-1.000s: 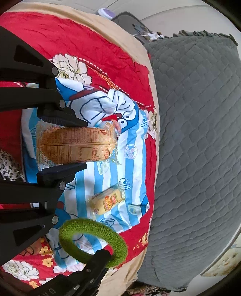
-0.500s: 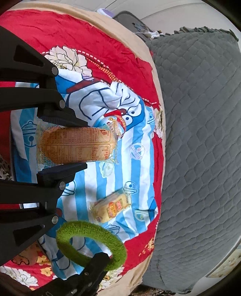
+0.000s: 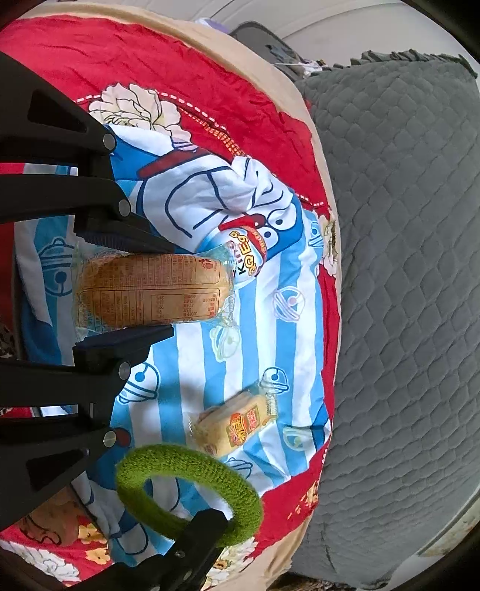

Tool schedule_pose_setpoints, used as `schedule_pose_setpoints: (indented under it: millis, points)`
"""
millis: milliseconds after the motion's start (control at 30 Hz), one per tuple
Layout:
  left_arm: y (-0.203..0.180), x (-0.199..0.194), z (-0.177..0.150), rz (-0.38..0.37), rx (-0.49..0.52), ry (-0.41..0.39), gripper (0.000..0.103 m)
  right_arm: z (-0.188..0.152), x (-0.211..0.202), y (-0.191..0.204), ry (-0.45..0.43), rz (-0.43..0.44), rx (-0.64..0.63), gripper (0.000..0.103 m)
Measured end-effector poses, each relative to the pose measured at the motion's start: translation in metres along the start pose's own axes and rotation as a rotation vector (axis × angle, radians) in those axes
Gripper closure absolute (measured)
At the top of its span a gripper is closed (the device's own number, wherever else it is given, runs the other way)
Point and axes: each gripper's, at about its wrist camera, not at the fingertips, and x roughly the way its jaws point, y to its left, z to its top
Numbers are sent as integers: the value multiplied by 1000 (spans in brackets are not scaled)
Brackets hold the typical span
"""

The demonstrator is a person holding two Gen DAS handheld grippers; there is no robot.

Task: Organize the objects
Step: 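Lower the bread beside the King Egg while the right tool lowers the hair tie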

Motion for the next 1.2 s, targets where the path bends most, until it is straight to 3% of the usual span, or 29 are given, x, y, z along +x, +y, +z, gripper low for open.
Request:
schedule_pose_setpoints:
  millis: [1200]
  points:
    - [-9,28,-9,27,17,30,64,-26,46,-7,134,-56,16,90]
